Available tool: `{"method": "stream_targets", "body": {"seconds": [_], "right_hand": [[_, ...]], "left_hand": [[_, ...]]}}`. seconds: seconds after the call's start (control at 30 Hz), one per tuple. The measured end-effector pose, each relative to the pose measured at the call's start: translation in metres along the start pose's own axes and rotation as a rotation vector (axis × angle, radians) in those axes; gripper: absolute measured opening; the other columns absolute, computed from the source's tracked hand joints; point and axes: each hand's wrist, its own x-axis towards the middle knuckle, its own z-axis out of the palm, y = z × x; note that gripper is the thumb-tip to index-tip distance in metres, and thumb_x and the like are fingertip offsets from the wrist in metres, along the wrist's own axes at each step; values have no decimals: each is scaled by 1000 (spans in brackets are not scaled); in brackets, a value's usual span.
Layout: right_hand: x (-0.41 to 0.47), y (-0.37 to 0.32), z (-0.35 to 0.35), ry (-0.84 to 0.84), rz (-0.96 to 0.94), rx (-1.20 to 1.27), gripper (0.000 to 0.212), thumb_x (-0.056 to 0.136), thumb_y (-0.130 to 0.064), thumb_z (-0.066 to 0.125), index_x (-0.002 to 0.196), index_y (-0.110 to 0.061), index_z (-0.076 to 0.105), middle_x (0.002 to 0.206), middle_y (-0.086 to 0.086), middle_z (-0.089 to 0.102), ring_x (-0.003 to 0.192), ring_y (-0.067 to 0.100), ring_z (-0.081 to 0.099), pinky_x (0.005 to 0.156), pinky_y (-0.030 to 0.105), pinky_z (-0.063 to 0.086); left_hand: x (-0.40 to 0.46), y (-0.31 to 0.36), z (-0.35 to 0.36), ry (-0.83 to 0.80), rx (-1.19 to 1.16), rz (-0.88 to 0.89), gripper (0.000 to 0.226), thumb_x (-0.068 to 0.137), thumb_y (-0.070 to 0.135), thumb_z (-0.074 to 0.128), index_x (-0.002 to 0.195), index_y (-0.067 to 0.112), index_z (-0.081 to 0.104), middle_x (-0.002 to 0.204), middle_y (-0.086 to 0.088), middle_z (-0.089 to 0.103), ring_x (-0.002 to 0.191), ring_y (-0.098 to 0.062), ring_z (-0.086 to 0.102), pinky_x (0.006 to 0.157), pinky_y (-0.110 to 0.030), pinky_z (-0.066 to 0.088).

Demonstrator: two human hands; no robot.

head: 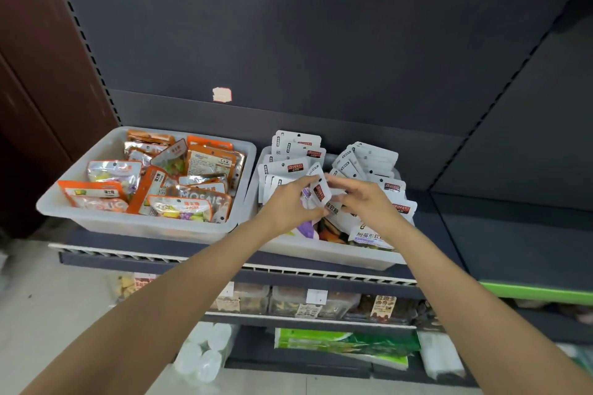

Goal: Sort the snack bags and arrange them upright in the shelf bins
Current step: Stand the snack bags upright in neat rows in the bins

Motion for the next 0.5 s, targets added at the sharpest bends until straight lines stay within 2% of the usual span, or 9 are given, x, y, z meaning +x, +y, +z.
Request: {"method": "stream_targets", "body": {"seconds": [0.07, 0.13, 0.2, 0.27, 0.33, 0.37, 0.43, 0.5], "right_hand": [[6, 1, 0, 39, -45, -127, 54, 95, -4, 51, 133, -42, 43, 133, -13, 48, 118, 5, 49, 97, 21, 39], [15, 2, 3, 40, -88, -282, 56, 94, -5, 54, 139, -35, 40, 141, -8, 41, 127, 8, 40, 105, 24, 34], [25, 3, 7, 14, -112, -445, 52, 92, -4, 56, 138, -25, 46, 145, -3, 38, 134, 11, 34, 110, 25, 27], [33, 3, 10, 51, -136, -560, 36, 90, -6, 59, 124, -16, 59, 142, 0, 42, 132, 16, 37, 106, 23, 26], [37, -1, 8, 144, -145, -628, 13, 89, -11, 62, 101, -14, 66, 128, 1, 54, 120, 18, 48, 98, 29, 36], [37, -3, 6, 166, -127, -639, 5, 89, -14, 62, 92, -16, 66, 117, 1, 60, 108, 19, 53, 90, 33, 42], [35, -4, 3, 148, -83, -624, 12, 91, -20, 61, 79, -23, 60, 88, -1, 63, 77, 16, 53, 72, 35, 45], [30, -3, 5, 92, -31, -587, 19, 93, -22, 58, 74, -28, 57, 73, -6, 52, 69, 17, 44, 65, 31, 37]], "left_hand": [[-6, 1, -4, -47, -6, 9, 72, 82, 16, 72, 144, 21, 37, 138, 2, 51, 111, -3, 47, 82, -7, 36], [-11, 2, -8, -82, -38, 18, 73, 81, 11, 72, 144, 20, 37, 138, 2, 51, 113, -1, 45, 87, -11, 39], [-15, 1, -13, -111, -69, 26, 72, 81, 9, 72, 143, 20, 38, 139, 2, 49, 122, -5, 45, 96, -20, 43], [-17, 1, -19, -132, -92, 31, 67, 81, 5, 70, 140, 22, 44, 135, 6, 51, 122, -9, 49, 97, -26, 47], [-19, 2, -26, -129, -79, 47, 55, 83, -1, 64, 132, 21, 53, 122, 10, 57, 107, -5, 58, 86, -18, 51], [-19, 2, -30, -88, -36, 57, 49, 84, -3, 61, 128, 18, 57, 116, 9, 60, 101, -5, 60, 82, -15, 52], [-16, -1, -39, 73, 72, 50, 37, 88, -4, 56, 120, 12, 63, 111, -1, 65, 97, -14, 64, 79, -18, 52], [-11, -6, -47, 205, 136, -4, 30, 91, -4, 50, 114, 9, 65, 106, -8, 66, 92, -17, 63, 71, -17, 49]]}}
